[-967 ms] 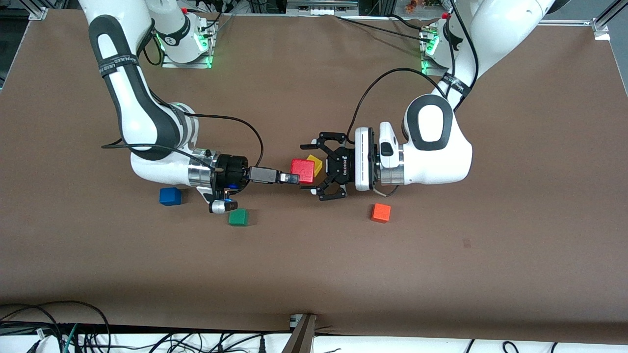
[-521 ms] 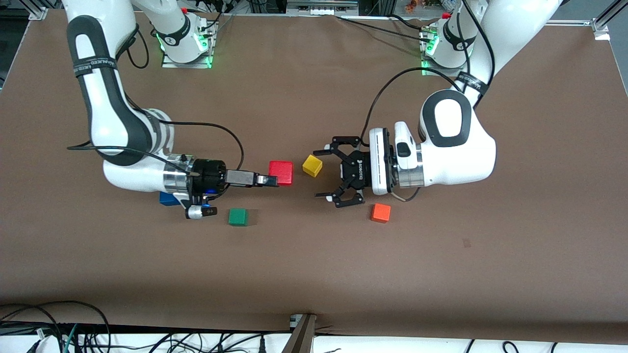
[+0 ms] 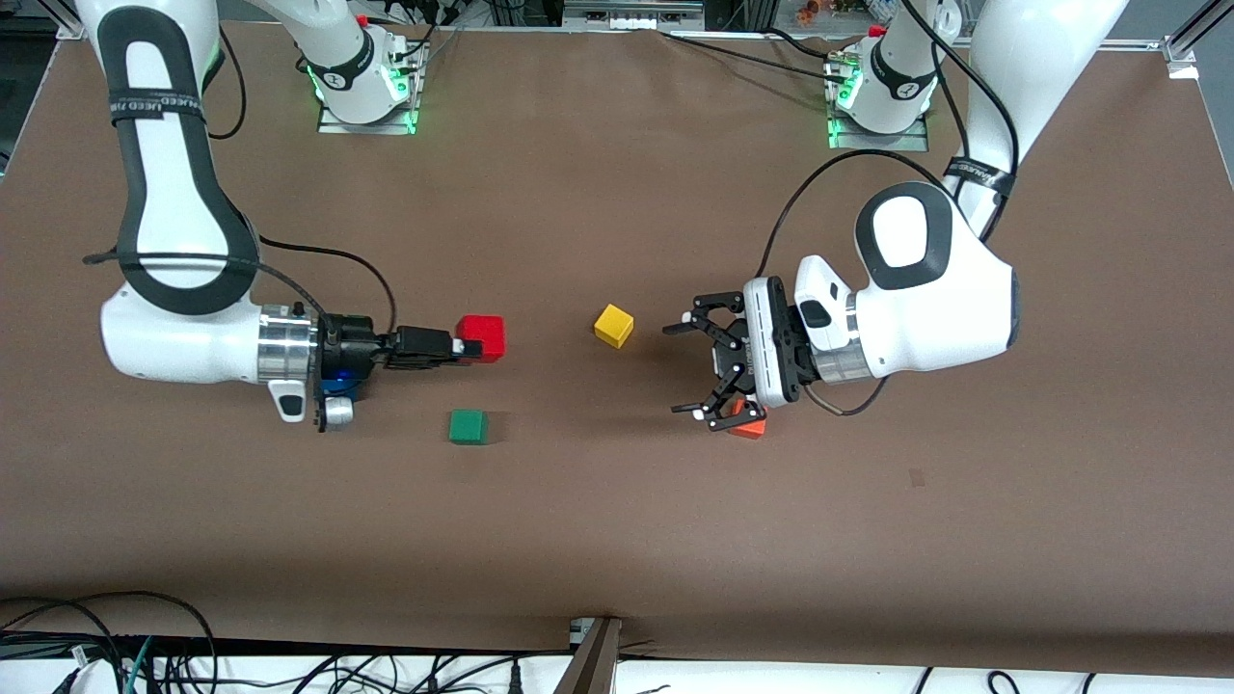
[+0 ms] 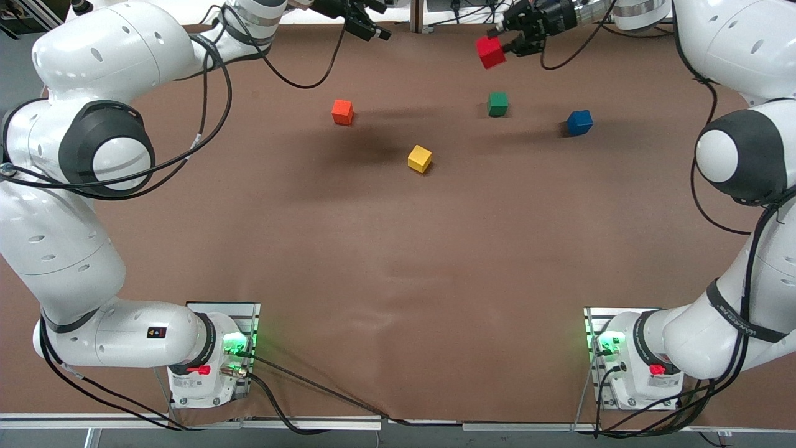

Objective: Pass red block to right arm, stack on blue
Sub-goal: 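Carry the red cube toward the blue cube while the left gripper withdraws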

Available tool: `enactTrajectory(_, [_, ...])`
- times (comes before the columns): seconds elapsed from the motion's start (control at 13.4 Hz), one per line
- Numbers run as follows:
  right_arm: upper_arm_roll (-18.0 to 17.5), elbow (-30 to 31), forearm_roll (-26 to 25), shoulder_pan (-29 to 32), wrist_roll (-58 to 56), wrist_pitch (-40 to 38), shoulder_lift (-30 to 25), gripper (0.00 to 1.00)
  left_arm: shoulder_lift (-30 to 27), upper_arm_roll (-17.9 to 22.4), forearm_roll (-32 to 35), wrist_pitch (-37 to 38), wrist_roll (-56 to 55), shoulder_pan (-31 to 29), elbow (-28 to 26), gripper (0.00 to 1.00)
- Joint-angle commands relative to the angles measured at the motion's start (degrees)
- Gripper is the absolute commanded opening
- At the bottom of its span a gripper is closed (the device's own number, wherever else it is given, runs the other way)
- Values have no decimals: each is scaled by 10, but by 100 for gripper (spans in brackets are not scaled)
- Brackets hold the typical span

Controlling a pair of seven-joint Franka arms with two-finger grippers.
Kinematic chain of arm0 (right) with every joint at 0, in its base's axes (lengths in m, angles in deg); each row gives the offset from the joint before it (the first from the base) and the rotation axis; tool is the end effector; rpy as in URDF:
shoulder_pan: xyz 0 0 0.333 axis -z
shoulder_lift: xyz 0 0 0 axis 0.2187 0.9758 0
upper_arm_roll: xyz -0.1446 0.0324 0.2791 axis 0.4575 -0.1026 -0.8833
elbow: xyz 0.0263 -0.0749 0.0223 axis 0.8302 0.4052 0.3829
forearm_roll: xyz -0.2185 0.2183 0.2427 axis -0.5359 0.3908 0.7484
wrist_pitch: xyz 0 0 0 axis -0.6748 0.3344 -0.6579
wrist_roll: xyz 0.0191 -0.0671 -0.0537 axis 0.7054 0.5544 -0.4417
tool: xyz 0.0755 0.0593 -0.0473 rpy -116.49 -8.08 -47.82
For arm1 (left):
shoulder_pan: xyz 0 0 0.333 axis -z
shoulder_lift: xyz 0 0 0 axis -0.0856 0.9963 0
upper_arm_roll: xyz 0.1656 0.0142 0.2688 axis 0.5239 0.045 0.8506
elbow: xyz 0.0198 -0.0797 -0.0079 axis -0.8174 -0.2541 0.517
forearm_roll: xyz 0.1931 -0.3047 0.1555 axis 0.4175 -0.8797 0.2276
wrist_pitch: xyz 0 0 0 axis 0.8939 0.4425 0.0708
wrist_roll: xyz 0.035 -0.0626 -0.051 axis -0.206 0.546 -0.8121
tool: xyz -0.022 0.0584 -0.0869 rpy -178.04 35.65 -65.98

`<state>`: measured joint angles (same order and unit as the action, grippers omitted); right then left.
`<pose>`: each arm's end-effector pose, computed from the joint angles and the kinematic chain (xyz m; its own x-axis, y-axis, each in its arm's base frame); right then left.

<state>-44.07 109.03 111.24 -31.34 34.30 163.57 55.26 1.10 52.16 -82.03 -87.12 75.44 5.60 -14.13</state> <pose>0.6554 0.1875 0.3865 0.9916 0.0915 -0.0917 -0.0242 -0.5650 -0.8248 0.6711 -0.2966 0.4308 0.2155 -0.5566 0.8024 -0.9756 -0.1573 0.1529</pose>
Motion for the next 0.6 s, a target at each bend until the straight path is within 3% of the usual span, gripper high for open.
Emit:
enactTrajectory(0.0, [3, -15, -151, -2, 19, -6, -17, 0, -13, 5, 45, 12, -46, -16, -4, 100])
enactTrajectory(0.22, [10, -18, -306, -2, 18, -6, -26, 0, -11, 36, 134, 106, -114, -22, 39, 100])
enactTrajectory(0.52, [43, -18, -453, -2, 17, -5, -24, 0, -14, 67, 258, 273, -238, -34, 85, 100])
